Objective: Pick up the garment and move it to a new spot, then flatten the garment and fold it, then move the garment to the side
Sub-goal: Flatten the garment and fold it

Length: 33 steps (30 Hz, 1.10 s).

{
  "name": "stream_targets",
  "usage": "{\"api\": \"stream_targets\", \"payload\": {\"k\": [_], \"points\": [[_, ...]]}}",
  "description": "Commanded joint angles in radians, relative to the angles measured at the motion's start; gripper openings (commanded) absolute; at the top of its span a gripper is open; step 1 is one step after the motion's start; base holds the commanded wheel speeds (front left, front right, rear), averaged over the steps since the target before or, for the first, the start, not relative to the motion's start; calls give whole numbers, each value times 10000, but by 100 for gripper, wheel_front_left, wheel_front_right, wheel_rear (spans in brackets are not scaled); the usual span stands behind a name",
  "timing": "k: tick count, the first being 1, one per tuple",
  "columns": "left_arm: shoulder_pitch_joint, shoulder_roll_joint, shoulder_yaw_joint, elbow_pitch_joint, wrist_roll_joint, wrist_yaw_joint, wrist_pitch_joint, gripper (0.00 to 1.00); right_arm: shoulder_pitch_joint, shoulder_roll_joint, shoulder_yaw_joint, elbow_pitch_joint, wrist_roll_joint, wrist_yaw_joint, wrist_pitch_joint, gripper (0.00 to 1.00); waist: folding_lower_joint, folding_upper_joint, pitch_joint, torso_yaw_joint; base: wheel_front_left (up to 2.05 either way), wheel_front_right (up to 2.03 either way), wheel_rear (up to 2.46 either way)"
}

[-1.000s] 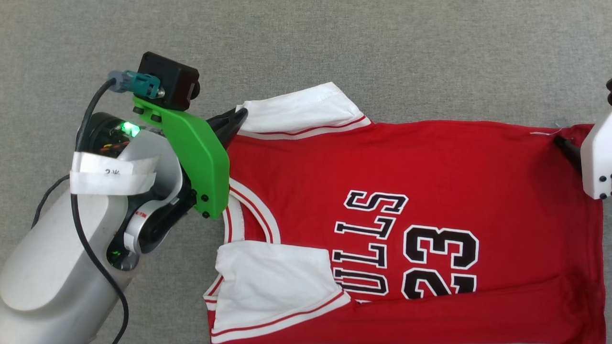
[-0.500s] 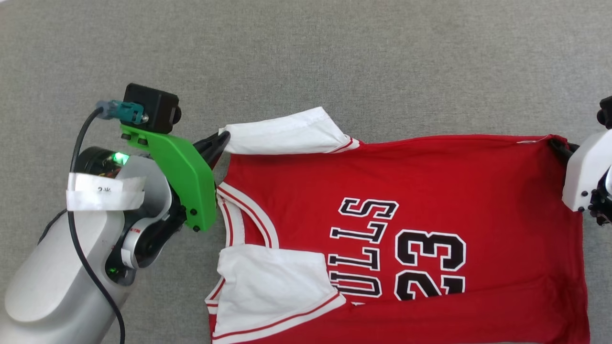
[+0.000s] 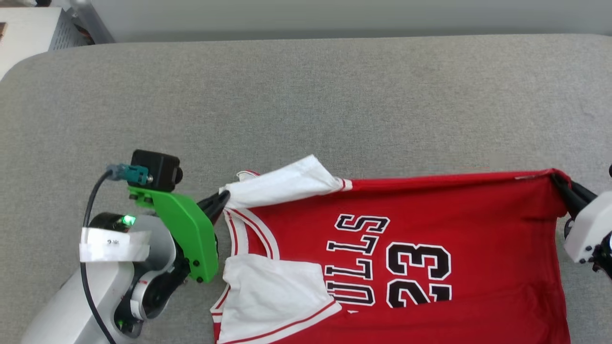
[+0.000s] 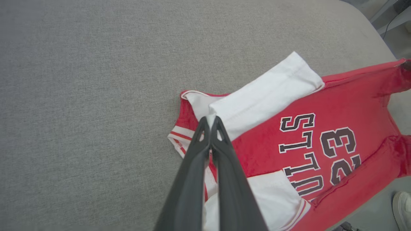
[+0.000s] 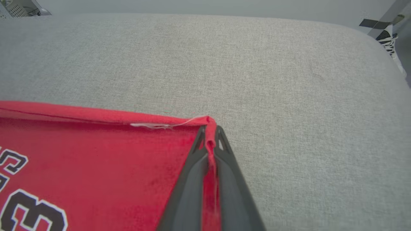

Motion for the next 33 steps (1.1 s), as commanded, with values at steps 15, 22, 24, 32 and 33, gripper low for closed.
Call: {"api": "stream_targets", "payload": {"k": [15,22,24,32,33], "points": [[2029,50,-283,282,-336,200,-471,0,2408,-588,331,-870,1016,-7,-1050,0,0,0,-750,359,0,0,0],[2675,58,-606,642,-247,309,-525,0,3091,-1015,853,-1317,680,-7,-1131,0,0,0,-796,378,0,0,0],[2736,69,-721,796,-188,266,-511,0,3229,-1097,961,-1402,677,-7,-1088,0,0,0,-797,382,0,0,0],[2762,-198,-1121,1488,-146,-30,-537,0,3465,-1554,1548,-1601,507,-7,-807,0,0,0,-680,371,0,0,0],[2727,-235,-1183,1614,-109,-83,-550,0,3459,-1610,1644,-1610,466,-7,-774,0,0,0,-647,371,0,0,0]]}}
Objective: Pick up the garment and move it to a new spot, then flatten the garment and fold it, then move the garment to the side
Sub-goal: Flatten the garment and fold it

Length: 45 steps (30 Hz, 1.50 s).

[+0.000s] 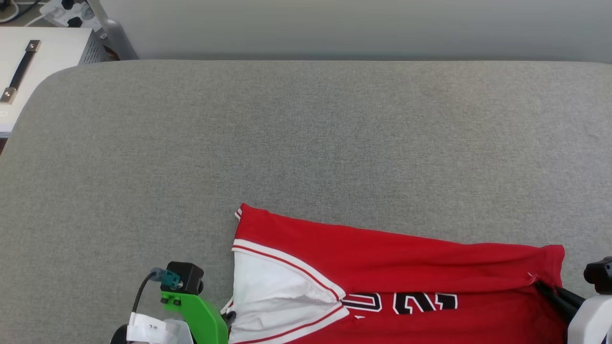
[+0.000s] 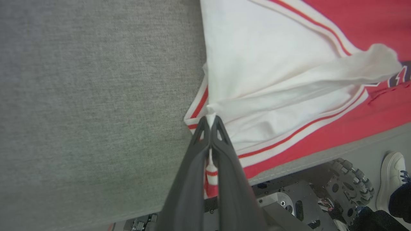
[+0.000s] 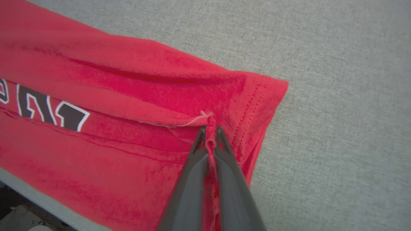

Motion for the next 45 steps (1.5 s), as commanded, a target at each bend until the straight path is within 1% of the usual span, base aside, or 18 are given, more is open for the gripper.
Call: {"api": "stream_targets", "payload": {"k": [1,5,6,7,8,14,19,25,29,30,32,34,36,37,39,41,45], "points": [[51,-74,-72,170,102,-100,-71,0,54,-103,141,-39,-168,-7,57,0,0,0,66,1,0,0,0],[-93,-262,-229,587,232,-268,-249,0,-39,-291,473,64,-436,-7,132,0,0,0,165,3,0,0,0],[-128,-305,-279,702,266,-323,-286,31,-80,-321,537,117,-504,-7,145,29,0,0,190,5,0,0,0],[-153,-336,-313,794,289,-362,-315,74,-109,-330,576,161,-538,-7,150,66,0,0,207,9,0,0,0],[-165,-396,-314,928,246,-369,-316,100,-138,-318,619,214,-531,-7,159,100,0,0,217,11,0,0,0],[-144,-485,-305,1417,271,-401,-584,100,-193,-301,898,295,-218,-7,337,100,0,0,-23,-44,0,0,0],[-55,-555,-116,1391,173,-390,-966,100,-96,-412,807,92,311,-7,539,100,0,0,-411,-101,0,0,0],[33,-621,341,977,154,-191,-1776,100,255,-657,191,-485,1103,-7,1131,100,0,0,-814,-128,0,0,0],[-77,-599,636,598,470,-128,-2645,100,566,-598,-657,-795,1657,-7,1659,100,0,0,-928,-109,0,0,0],[-147,-578,679,509,656,-217,-3023,100,635,-509,-956,-831,1789,-7,1786,100,0,0,-936,-103,0,0,0],[-225,-636,823,484,895,-233,-3685,100,753,-282,-1487,-821,1978,-7,2045,100,0,0,-924,-83,0,0,0],[-346,-587,800,546,1358,-293,-4319,100,858,-39,-1979,-686,1975,-7,2375,100,0,0,-888,-62,0,0,0],[-432,-687,860,648,1599,-380,-5010,100,937,297,-2485,-443,1870,-7,2687,100,0,0,-829,-25,0,0,0],[-506,-715,867,692,1784,-497,-5468,100,965,549,-2760,-309,1852,-7,2856,100,0,0,-790,-3,0,0,0],[-604,-747,938,878,2119,-575,-6282,100,1004,1004,-3199,-118,1856,-7,3168,100,0,0,-702,43,0,0,0],[-664,-745,978,1112,2468,-597,-6738,100,1014,1384,-3575,17,1789,-7,3410,100,0,0,-618,86,0,0,0],[-708,-935,1293,1359,2954,-660,-7094,100,1054,1943,-4170,282,1582,-7,3890,100,0,0,-409,205,0,0,0]]}}
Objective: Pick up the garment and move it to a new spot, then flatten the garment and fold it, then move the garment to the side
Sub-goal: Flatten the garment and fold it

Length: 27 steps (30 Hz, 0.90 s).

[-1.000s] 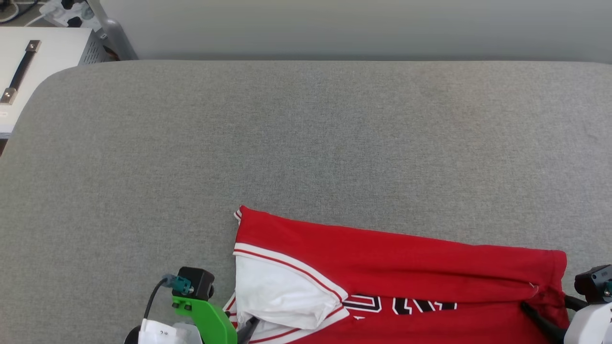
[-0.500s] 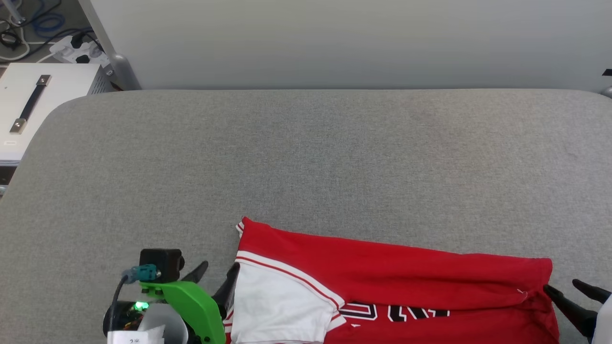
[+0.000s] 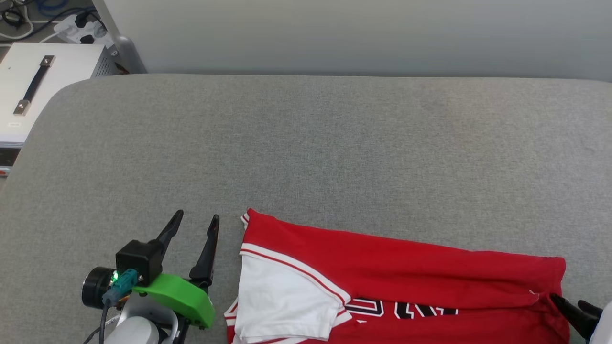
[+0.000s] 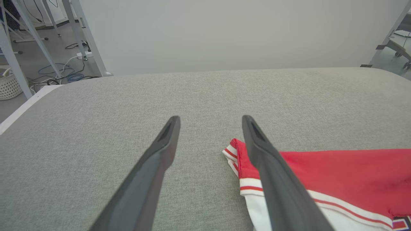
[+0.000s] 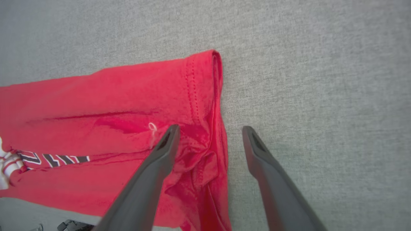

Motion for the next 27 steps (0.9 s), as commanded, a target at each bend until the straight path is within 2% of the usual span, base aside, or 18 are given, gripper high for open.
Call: {"api": "stream_targets", "payload": {"k": [1,6,15,27], "points": [[-155,-128,149,63,169,-89,-115,100,113,140,-184,122,-157,-6,157,100,0,-1,153,119,0,0,0],[-76,-461,823,47,714,-373,-136,100,123,612,-657,548,-446,-6,904,100,0,-1,461,275,0,0,0],[-12,-1114,1780,266,1371,-976,-139,100,130,1333,-501,410,-464,-6,1971,100,0,-1,763,472,0,0,0],[72,-1741,2491,868,1926,-1641,-140,100,68,1793,-12,27,-265,-6,2044,100,0,-1,591,488,0,0,0]]}}
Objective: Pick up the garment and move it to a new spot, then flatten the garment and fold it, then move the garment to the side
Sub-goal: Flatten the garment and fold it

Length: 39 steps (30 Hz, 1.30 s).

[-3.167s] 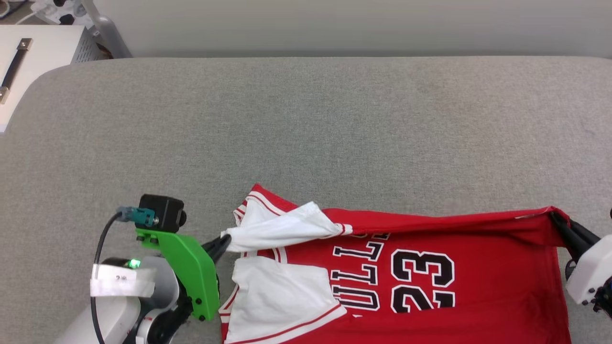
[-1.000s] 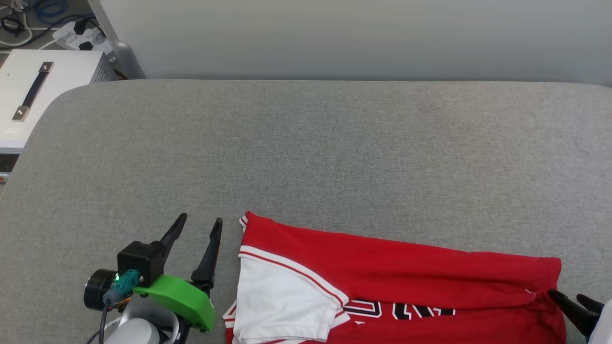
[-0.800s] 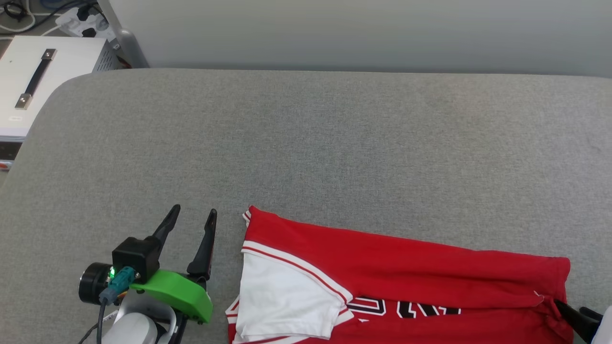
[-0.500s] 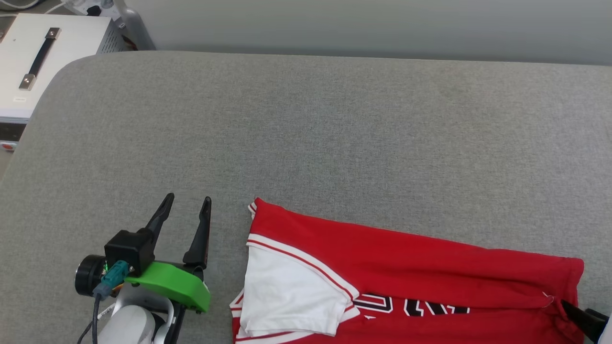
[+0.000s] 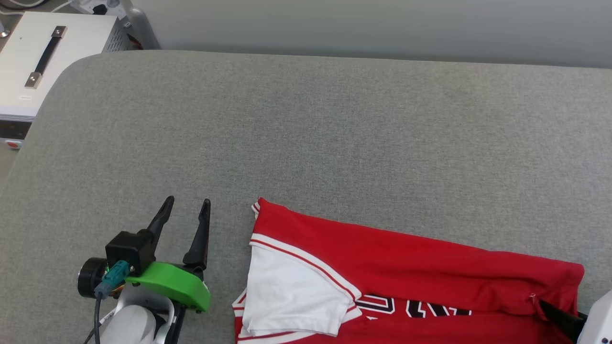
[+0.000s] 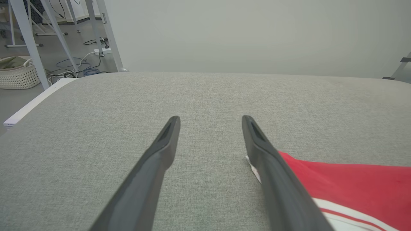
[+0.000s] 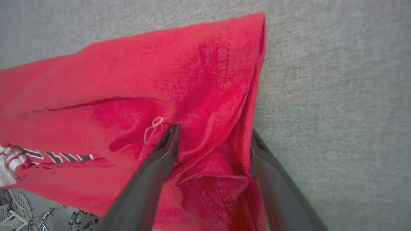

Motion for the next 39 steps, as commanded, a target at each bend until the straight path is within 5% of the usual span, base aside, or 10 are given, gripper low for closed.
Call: {"api": "stream_targets", "payload": {"k": [1,2,3,4,5,6,24,39], "points": [[58,-81,93,49,125,-100,-58,100,95,572,502,130,131,81,144,100,0,0,-58,-19,0,0,0],[65,-108,140,75,152,-138,-58,100,89,574,523,145,134,81,116,100,0,0,-74,-25,0,0,0],[76,-139,195,104,187,-182,-58,100,86,573,552,173,144,81,80,84,0,0,-91,-34,0,0,0],[86,-164,237,122,216,-213,-58,100,84,561,569,202,140,81,30,46,0,0,-101,-42,0,0,0],[100,-194,284,141,253,-248,-58,100,76,533,584,248,106,81,-60,32,0,0,-107,-52,0,0,0],[114,-225,327,153,291,-280,-58,100,68,491,623,288,62,81,-144,0,0,0,-101,-61,0,0,0],[165,-488,747,360,665,-639,-58,100,-403,-712,207,1363,-512,81,-2166,0,0,0,-168,-175,0,0,0],[173,-598,953,496,731,-791,-59,100,-651,-1481,-193,1700,-841,81,-2664,0,0,0,-609,-350,0,0,0]]}}
